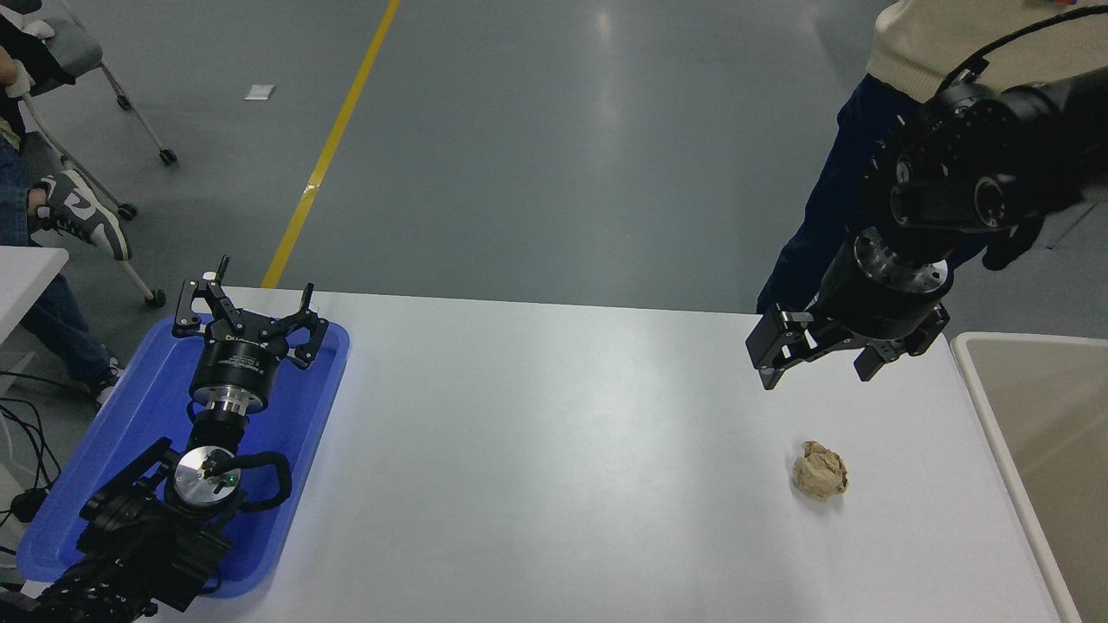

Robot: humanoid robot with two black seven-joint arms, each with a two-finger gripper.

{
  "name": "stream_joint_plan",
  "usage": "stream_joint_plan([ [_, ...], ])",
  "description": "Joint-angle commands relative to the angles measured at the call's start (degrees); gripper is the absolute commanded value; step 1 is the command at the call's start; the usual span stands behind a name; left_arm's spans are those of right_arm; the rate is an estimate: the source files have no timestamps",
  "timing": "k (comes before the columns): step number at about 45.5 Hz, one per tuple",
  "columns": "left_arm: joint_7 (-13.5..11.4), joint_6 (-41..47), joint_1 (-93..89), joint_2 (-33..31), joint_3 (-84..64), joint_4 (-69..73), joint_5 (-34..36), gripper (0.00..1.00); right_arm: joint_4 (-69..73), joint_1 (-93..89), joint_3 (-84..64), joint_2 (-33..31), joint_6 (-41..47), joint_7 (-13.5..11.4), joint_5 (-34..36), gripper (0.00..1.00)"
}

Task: Pick up paper ball place in dustbin

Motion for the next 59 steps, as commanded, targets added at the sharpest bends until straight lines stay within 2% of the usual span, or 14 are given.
stream_joint_plan([
  [1,0.0,0.1,0.0,0.0,0.0,0.0,0.0,1.00,-0.4,-0.4,0.2,0.0,-0.3,0.0,-0.1,1.00],
  [21,0.0,0.1,0.0,0.0,0.0,0.0,0.0,1.00,-4.2,-5.4,0.6,-4.3,-1.4,0.0,-1.3,1.00],
  [30,0.0,0.1,0.0,0.0,0.0,0.0,0.0,1.00,-6.0,-10.0,0.1,-8.9,-6.4,0.1,-11.5,1.00],
  [40,0.0,0.1,0.0,0.0,0.0,0.0,0.0,1.00,-13.0,-18.5,1.3,-12.0,-8.1,0.1,-13.8,1.00],
  [51,0.0,0.1,0.0,0.0,0.0,0.0,0.0,1.00,-18.8,-29.7,6.1,-13.6,-15.0,0.0,-18.0,1.00],
  [59,0.0,0.1,0.0,0.0,0.0,0.0,0.0,1.00,-26.1,-40.0,7.6,-13.2,-22.0,-0.2,-18.3,1.00],
])
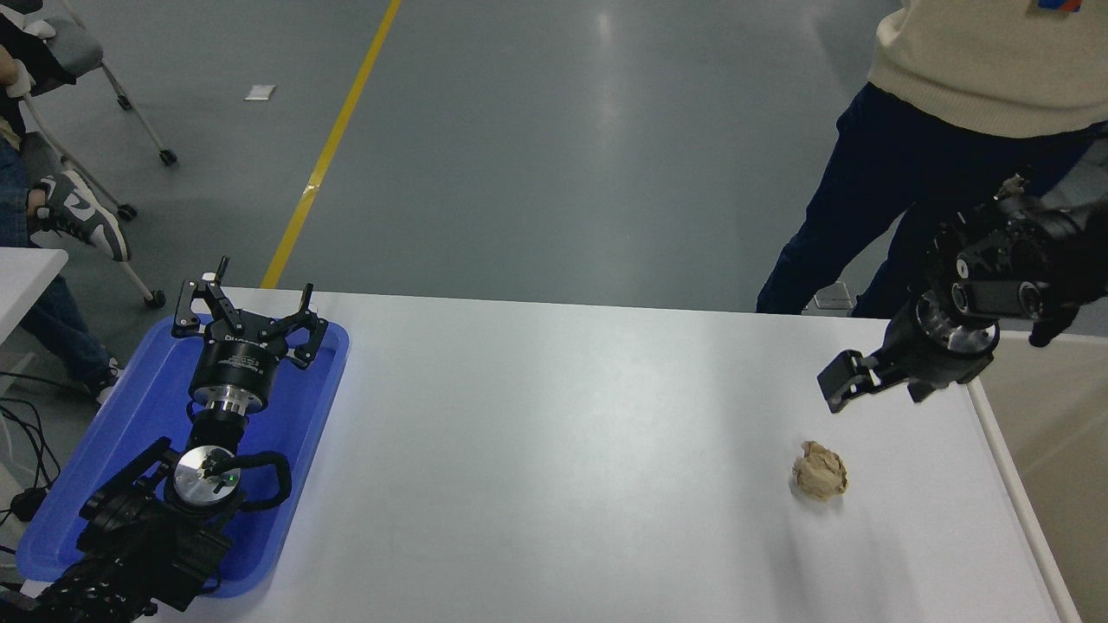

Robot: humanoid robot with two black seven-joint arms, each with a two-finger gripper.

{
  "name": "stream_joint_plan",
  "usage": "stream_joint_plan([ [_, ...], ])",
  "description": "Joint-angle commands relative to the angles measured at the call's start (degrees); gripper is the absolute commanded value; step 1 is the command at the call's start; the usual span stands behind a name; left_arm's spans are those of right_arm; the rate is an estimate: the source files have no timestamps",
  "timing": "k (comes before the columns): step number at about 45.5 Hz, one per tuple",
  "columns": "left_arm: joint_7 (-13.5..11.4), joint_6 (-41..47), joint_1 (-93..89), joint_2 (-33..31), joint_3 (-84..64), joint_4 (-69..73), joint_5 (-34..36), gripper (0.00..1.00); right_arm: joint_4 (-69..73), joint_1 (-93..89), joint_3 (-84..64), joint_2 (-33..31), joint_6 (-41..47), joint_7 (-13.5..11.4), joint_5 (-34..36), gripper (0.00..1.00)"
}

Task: Pick up paper ball place in dustbin

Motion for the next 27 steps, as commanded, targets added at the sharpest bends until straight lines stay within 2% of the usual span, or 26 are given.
stream_joint_plan([
  [1,0.0,0.0,0.0,0.0,0.0,0.0,0.0,1.00,-9.2,-13.6,2.6,-0.4,-7.9,-0.2,-2.1,1.00],
  [27,0.0,-0.1,0.0,0.0,0.0,0.0,0.0,1.00,-13.4,-20.9,8.7,1.4,-8.4,-0.9,-1.4,1.00],
])
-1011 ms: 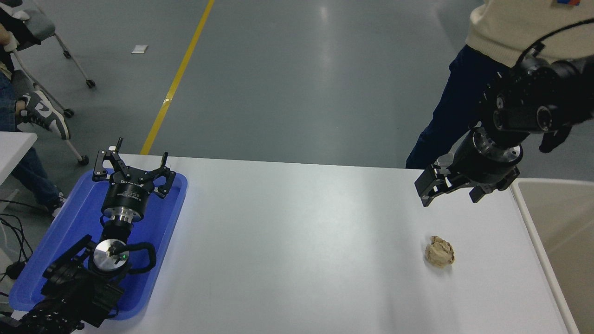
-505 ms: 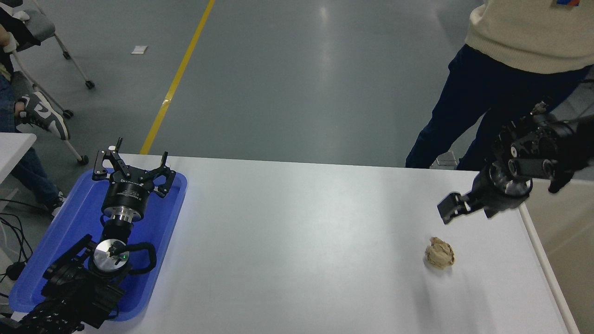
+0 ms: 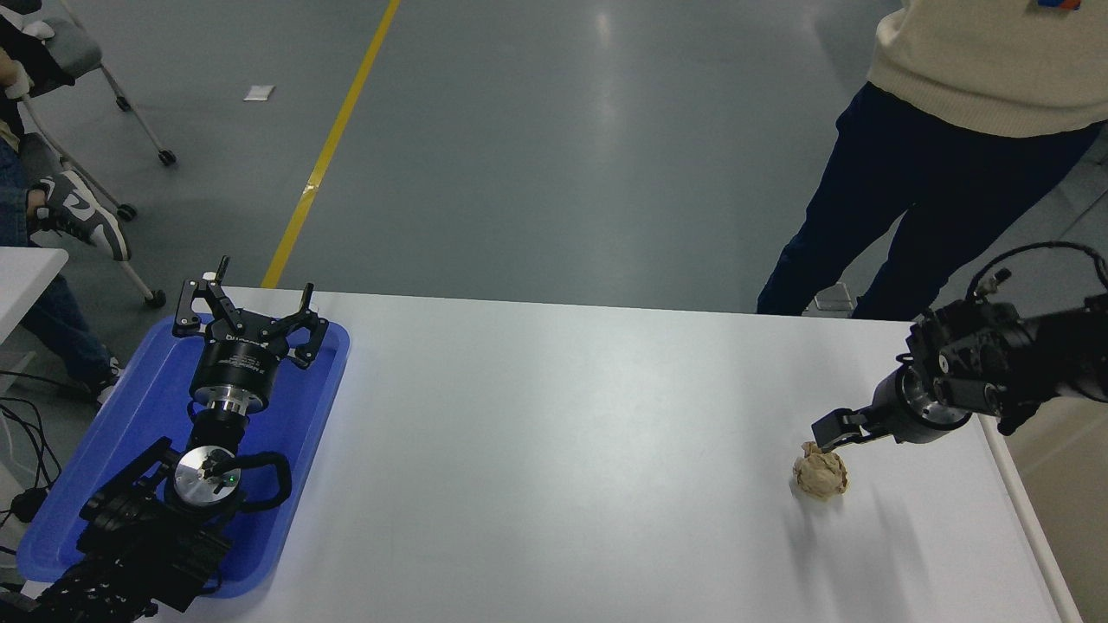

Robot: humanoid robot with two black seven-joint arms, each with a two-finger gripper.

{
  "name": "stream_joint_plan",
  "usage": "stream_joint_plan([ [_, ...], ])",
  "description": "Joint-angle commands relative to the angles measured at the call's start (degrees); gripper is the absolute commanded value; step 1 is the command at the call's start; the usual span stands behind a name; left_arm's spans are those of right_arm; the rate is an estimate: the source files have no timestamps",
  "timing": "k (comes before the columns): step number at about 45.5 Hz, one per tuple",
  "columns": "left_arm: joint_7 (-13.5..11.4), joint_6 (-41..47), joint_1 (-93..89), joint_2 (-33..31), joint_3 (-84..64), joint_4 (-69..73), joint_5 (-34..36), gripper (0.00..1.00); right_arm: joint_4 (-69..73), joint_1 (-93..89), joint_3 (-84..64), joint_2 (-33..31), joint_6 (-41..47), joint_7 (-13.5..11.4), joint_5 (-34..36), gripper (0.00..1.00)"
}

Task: Pick up paper ball place in dustbin

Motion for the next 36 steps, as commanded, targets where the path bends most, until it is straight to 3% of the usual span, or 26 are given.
stream_joint_plan([
  [1,0.0,0.0,0.0,0.0,0.0,-0.1,0.0,1.00,-1.2,-2.8,2.3,1.5,-0.6,-0.1,0.3,1.00],
  [17,0.0,0.0,0.0,0.0,0.0,0.0,0.0,1.00,-3.4,-6.5,3.0,3.0,-4.4,-0.2,0.2,1.00],
  [25,0.0,0.0,0.0,0.0,0.0,0.0,0.0,1.00,-4.8,-8.4,2.9,3.7,-6.7,-1.8,-0.3,0.93],
  [33,0.0,0.0,-0.1,0.0,0.0,0.0,0.0,1.00,-5.4,-9.4,2.8,4.6,-8.1,-1.9,-0.4,0.73],
  [36,0.0,0.0,-0.1,0.0,0.0,0.0,0.1,1.00,-5.8,-9.9,2.8,4.9,-8.8,-1.9,-0.4,0.53],
])
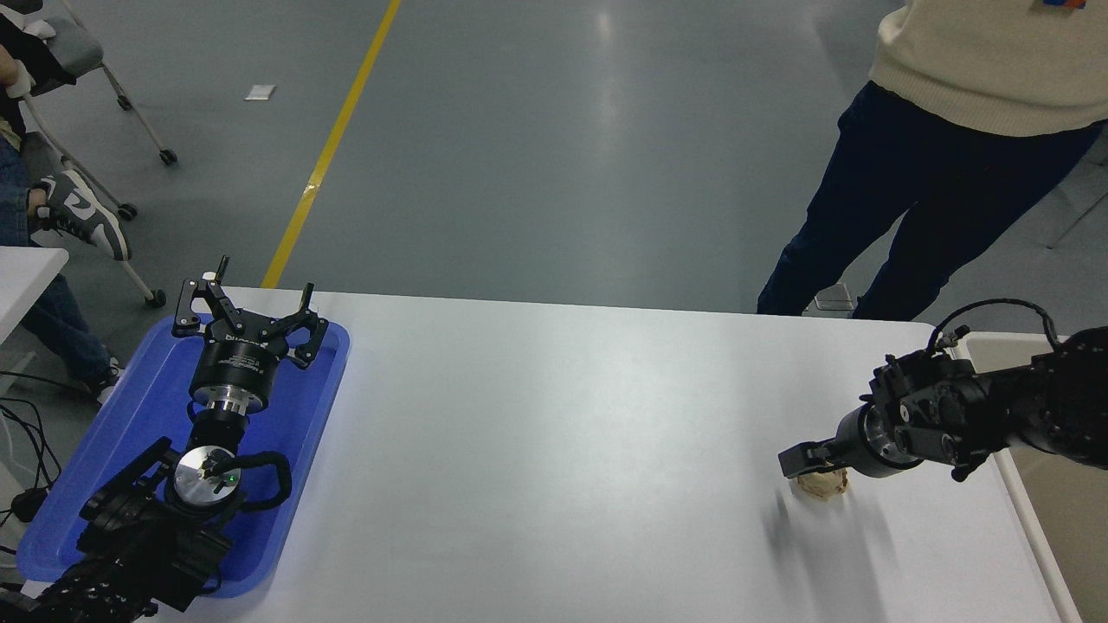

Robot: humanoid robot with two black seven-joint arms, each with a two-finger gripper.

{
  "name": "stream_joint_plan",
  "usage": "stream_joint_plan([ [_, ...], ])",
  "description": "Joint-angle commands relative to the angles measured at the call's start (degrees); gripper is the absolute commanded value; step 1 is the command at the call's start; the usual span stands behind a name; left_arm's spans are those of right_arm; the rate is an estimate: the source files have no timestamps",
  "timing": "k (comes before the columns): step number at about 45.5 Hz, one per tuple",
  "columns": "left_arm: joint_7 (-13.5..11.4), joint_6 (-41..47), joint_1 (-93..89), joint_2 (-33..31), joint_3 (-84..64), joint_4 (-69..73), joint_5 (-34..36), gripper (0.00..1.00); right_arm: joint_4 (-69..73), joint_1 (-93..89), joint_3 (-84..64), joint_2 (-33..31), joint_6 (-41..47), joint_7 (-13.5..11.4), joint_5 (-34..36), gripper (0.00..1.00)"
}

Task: Pick up paper ball place in dustbin

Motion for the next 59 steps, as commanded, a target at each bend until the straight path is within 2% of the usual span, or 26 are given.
stream_joint_plan([
  [1,0.0,0.0,0.0,0.0,0.0,0.0,0.0,1.00,-1.3,-1.9,0.0,1.3,-2.4,-0.4,-0.2,0.45],
  [5,0.0,0.0,0.0,0.0,0.0,0.0,0.0,1.00,-1.3,-2.1,-0.2,1.5,-2.8,-0.4,-0.2,0.20],
  [6,0.0,0.0,0.0,0.0,0.0,0.0,0.0,1.00,-1.3,-2.1,-0.3,1.5,-2.8,-0.4,-0.3,0.16],
  [10,0.0,0.0,0.0,0.0,0.0,0.0,0.1,1.00,-1.5,-2.1,-0.1,1.5,-3.4,-0.4,-0.2,0.15],
  [15,0.0,0.0,0.0,0.0,0.0,0.0,0.0,1.00,-1.3,-1.4,-0.5,1.6,-3.7,0.0,-0.4,0.07],
  [17,0.0,0.0,0.0,0.0,0.0,0.0,0.1,1.00,-1.0,-0.4,-1.0,1.4,-3.3,0.3,-0.8,0.00],
  [25,0.1,0.1,0.0,0.0,0.0,0.0,0.0,1.00,4.4,8.2,-4.4,-2.6,-2.4,0.5,-3.8,0.00],
  [36,0.1,0.0,0.0,0.0,0.0,0.0,0.0,1.00,20.0,26.9,-9.3,-8.0,-1.8,0.6,-5.4,0.00],
  [51,0.1,0.0,0.1,0.0,-0.1,0.0,0.1,1.00,26.3,46.4,-10.8,-12.9,11.8,0.7,-9.9,0.00],
  [59,0.1,0.0,0.1,0.0,-0.1,-0.1,0.1,1.00,27.7,55.6,-11.8,-13.4,18.9,0.7,-10.3,0.00],
])
